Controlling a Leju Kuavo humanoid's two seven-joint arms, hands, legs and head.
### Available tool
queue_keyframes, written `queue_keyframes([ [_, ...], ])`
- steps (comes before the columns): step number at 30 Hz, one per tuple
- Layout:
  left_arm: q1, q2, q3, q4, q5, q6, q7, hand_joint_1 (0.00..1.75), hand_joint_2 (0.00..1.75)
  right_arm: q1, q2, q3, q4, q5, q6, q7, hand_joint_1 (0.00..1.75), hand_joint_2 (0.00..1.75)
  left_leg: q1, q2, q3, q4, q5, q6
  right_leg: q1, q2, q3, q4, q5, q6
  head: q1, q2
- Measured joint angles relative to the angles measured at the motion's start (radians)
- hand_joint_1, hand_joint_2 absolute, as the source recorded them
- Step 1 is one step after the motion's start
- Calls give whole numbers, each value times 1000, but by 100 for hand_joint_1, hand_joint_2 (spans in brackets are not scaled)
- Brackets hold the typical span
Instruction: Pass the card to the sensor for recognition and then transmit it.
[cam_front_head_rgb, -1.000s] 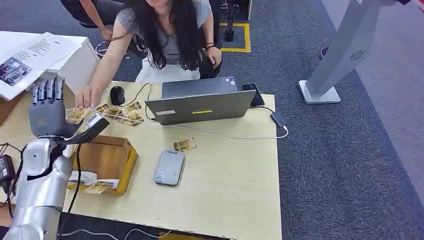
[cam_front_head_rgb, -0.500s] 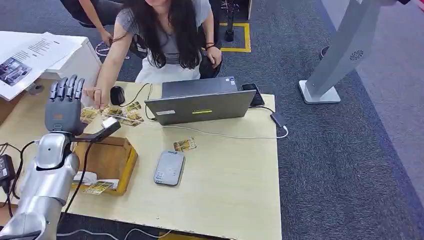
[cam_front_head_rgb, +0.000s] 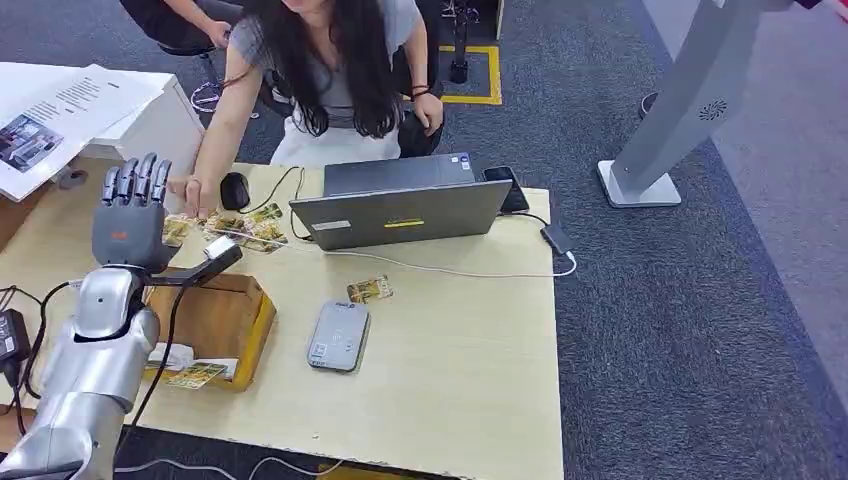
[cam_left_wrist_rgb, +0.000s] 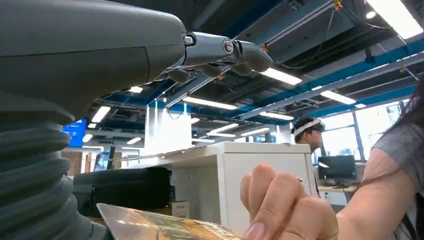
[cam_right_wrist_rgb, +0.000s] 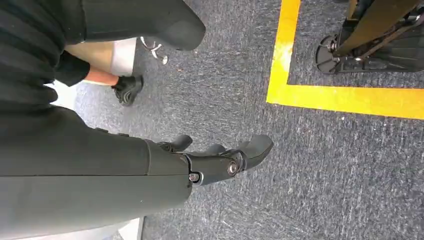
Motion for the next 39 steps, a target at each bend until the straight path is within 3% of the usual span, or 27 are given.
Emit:
queue_keyframes([
  [5,0,7,0,1,4,7,0,5,175,0,0,2,0,0,0,-3,0,175,0,0,0,0,0,0,0,0,0,0,0,0,0,0],
  [6,0,7,0,1,5,8,-2,175,175,0,0,2,0,0,0,-5,0,175,0,0,0,0,0,0,0,0,0,0,0,0,0,0],
  [31,25,46,0,0,46,44,-78,175,175,0,-1,46,0,-16,12,-45,0,175,0,0,-1,0,0,0,0,0,0,0,0,0,0,0],
  [39,80,9,-13,-94,52,57,-132,175,175,-1,-1,61,0,-33,11,-53,0,175,0,-1,-1,0,0,0,0,-1,0,0,0,0,0,0],
])
